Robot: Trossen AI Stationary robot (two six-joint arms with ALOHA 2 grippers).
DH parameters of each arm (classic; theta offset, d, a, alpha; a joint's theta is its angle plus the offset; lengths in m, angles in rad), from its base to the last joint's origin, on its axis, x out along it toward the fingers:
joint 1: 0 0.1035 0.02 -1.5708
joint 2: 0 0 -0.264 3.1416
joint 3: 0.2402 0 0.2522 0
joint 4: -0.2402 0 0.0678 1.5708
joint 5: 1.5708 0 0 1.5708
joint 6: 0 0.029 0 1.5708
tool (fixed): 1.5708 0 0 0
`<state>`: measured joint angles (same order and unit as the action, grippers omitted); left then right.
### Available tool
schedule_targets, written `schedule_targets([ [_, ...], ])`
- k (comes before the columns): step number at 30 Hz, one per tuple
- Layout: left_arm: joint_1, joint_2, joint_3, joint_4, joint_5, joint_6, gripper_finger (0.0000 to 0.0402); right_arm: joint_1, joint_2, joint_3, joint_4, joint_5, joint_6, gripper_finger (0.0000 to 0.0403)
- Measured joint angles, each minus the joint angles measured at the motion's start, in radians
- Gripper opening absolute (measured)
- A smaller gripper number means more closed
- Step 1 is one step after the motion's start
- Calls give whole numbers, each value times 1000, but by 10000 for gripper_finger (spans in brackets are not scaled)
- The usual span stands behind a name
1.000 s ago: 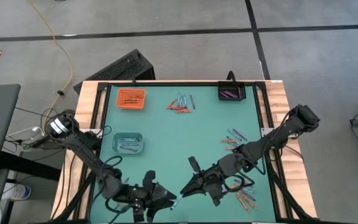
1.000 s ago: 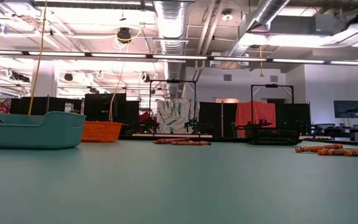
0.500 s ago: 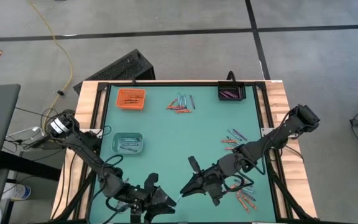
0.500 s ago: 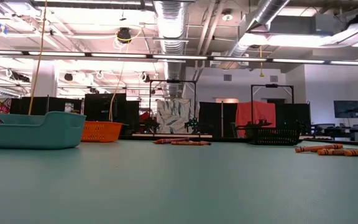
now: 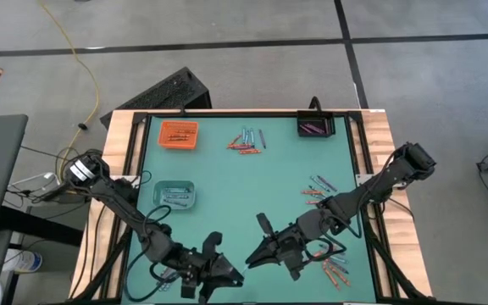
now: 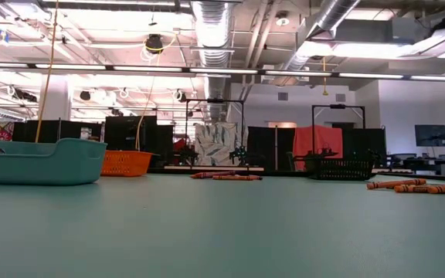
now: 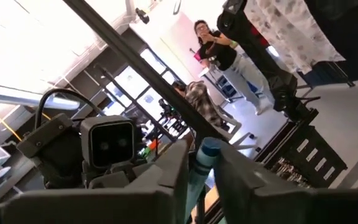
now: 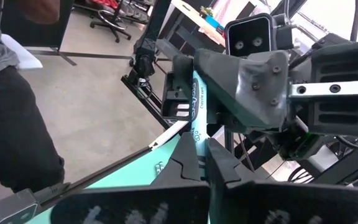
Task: Sort crayons
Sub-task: Put the middle bottom blue crayon into the left blue bin
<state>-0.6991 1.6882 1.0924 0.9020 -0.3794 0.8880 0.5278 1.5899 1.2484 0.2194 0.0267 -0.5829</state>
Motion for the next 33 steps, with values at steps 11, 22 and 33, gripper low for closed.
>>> schedule_targets([
  [11,0,-2,2,-54,-38,9,8,-24,0,0,-55,36,92,48],
  [22,-27,-48,0,-389,-400,-23,7,-13,-2,0,-202,429,104,182],
  [33,96,-271,0,-1497,-482,-813,7,8,-2,-25,-633,506,532,227],
])
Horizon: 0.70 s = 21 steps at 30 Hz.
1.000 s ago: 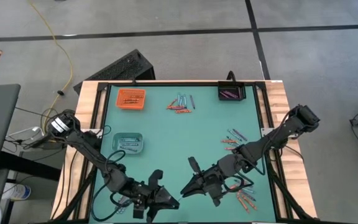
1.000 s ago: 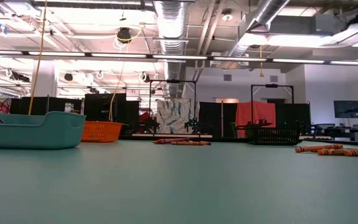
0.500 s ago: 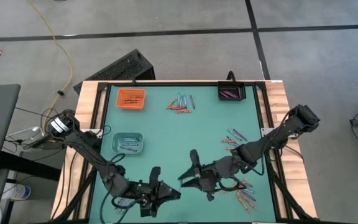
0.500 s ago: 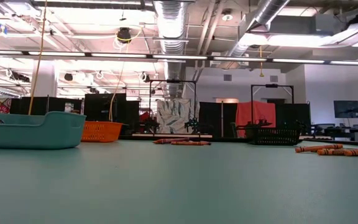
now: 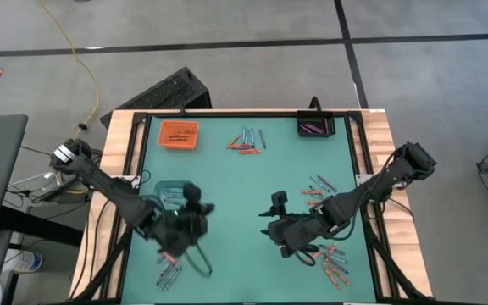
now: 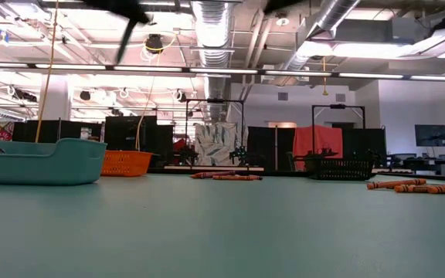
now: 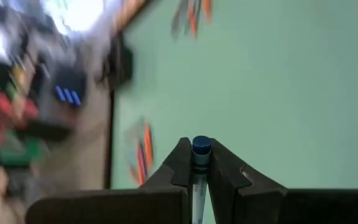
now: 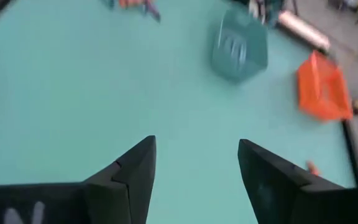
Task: Sort crayons
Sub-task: Put the middle bottom blue crayon into the left blue bin
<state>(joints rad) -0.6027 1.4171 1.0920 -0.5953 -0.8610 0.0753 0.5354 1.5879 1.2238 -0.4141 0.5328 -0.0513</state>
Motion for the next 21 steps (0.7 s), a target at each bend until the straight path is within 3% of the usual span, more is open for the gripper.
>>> schedule_targets([
  [4,87,-50,0,-293,135,-227,7,44,1,-26,-46,-4,90,220],
  [8,176,-71,0,-440,315,-323,7,90,1,-50,-49,-4,148,214],
  [10,220,-72,-13,-463,409,-333,7,110,1,-58,-50,-1,176,212],
  [14,292,-78,-76,-469,493,-321,7,152,1,-76,-52,14,232,208],
  [21,393,-78,-207,-387,548,-251,7,212,1,-81,-49,46,273,203],
])
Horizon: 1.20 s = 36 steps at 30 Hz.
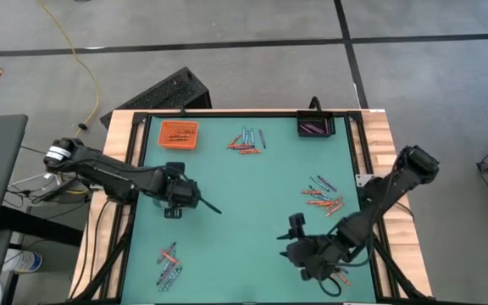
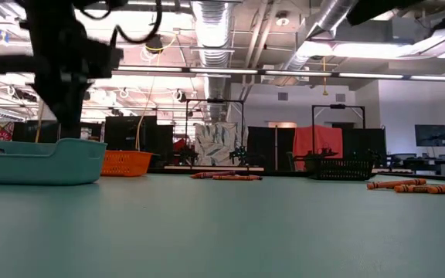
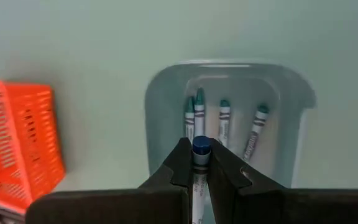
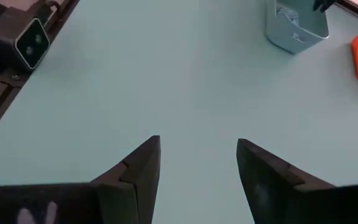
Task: Sort crayons
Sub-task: Put the middle bottom blue crayon into the left blue bin, then put the orange crayon into the top left orange bin
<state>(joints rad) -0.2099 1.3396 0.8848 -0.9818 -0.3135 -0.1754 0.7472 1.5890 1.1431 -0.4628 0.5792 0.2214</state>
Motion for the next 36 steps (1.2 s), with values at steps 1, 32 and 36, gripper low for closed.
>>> schedule_targets([
  [1,11,0,-17,22,16,13,7,7,0,0,0,6,0,203],
  [32,-153,3,49,347,65,-78,141,186,27,-10,-427,-127,412,198],
  [36,-228,25,49,542,65,-62,141,206,73,-10,-472,-193,425,198],
])
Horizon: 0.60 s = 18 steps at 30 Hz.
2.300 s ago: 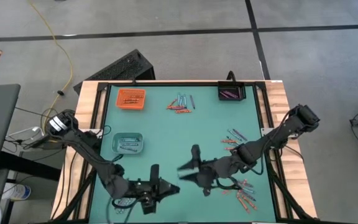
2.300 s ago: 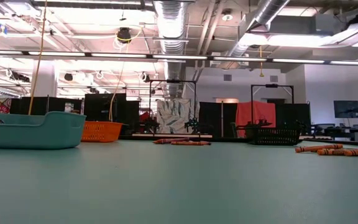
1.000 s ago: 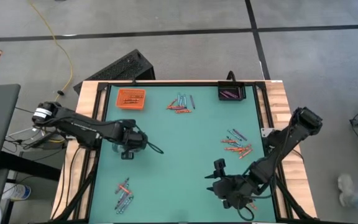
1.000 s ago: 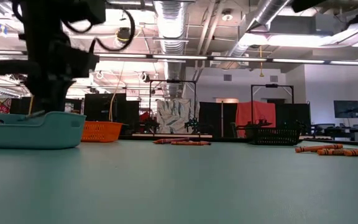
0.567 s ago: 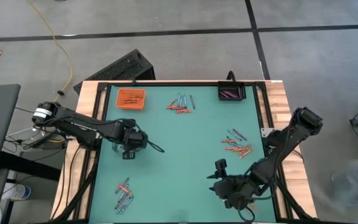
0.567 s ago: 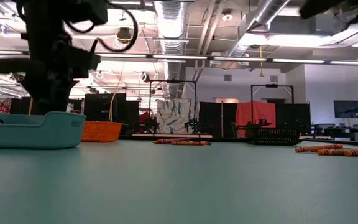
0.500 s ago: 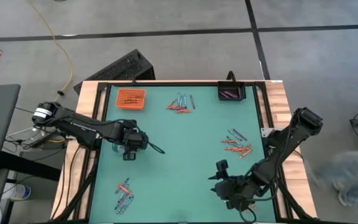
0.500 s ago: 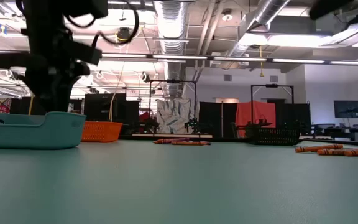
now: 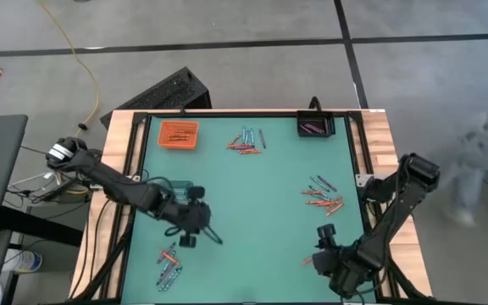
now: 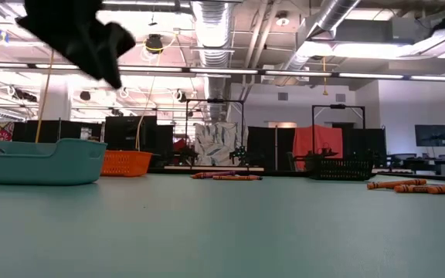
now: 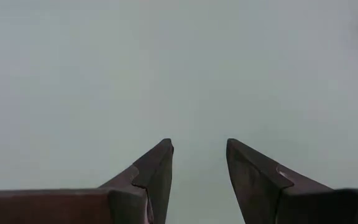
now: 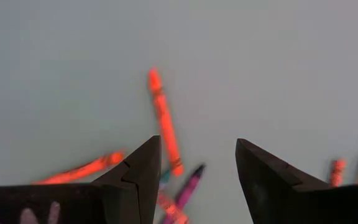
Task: Sort crayons
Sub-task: Put the orange crayon into the top left orange bin
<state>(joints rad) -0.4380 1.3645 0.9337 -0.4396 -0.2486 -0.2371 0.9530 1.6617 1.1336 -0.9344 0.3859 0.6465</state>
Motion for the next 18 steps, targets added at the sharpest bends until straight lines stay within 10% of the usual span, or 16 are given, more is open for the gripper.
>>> schedule_targets([
  [18,-126,335,0,608,8,138,142,-154,145,-1,64,-279,-207,155],
])
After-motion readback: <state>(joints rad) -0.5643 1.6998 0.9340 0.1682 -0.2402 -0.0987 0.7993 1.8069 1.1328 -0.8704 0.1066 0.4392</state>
